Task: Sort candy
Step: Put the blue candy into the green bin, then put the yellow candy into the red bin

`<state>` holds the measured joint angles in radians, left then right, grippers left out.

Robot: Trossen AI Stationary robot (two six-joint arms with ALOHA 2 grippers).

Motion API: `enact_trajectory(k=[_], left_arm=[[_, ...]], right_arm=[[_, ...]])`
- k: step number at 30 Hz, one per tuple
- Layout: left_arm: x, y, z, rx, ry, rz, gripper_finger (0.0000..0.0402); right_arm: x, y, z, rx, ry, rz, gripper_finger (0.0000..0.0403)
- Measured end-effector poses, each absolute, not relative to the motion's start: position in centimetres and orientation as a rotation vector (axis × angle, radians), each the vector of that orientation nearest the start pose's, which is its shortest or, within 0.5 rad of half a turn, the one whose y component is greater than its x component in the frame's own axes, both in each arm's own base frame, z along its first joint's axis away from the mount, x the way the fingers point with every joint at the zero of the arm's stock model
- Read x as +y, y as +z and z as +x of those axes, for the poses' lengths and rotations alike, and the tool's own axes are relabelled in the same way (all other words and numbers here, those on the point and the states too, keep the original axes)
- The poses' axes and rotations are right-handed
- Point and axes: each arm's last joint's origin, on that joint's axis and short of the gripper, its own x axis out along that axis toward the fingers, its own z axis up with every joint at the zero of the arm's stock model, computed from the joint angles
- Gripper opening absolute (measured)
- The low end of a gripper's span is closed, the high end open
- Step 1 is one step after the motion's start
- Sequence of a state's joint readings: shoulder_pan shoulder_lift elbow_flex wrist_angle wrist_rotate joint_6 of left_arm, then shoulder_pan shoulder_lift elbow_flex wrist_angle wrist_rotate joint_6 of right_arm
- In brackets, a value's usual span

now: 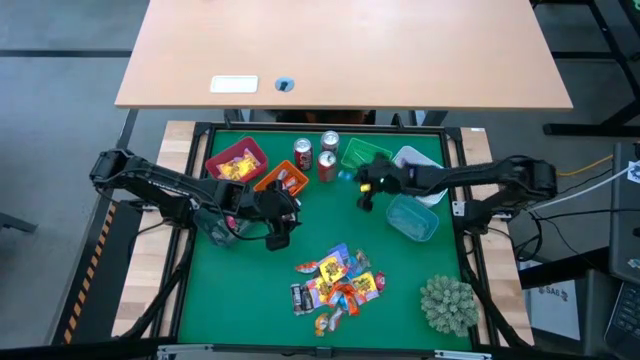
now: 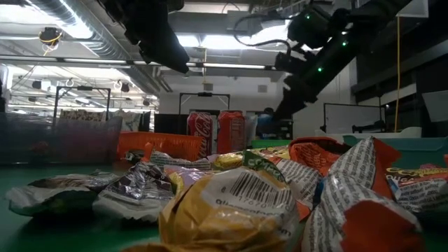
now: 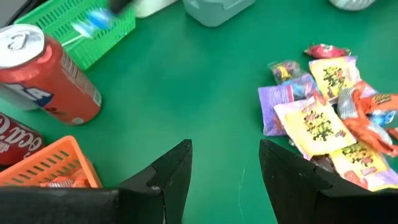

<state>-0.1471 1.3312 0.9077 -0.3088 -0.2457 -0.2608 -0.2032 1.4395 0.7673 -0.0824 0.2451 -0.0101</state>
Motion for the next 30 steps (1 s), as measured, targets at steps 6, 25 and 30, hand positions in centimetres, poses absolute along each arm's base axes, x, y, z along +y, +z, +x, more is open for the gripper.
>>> enact_trajectory(k=[6, 25, 30], left_arm=[[-3.4, 25.4, 27.8, 0.647, 0.18, -0.118, 0.0176], [-7.4, 26.7, 28.9, 0.43, 0.029, -0.142, 0.0176], [-9.7, 25.3, 30.8, 0.352, -0.036, -0.148, 0.0176]], right_arm=[[-10.1, 19.6, 26.1, 0.794, -0.62, -0.005, 0.0005], [-12.3, 19.3, 25.2, 0.799, -0.612, 0.081, 0.0102], [-12.3, 19.3, 25.2, 0.801, -0.611, 0.081, 0.0133]])
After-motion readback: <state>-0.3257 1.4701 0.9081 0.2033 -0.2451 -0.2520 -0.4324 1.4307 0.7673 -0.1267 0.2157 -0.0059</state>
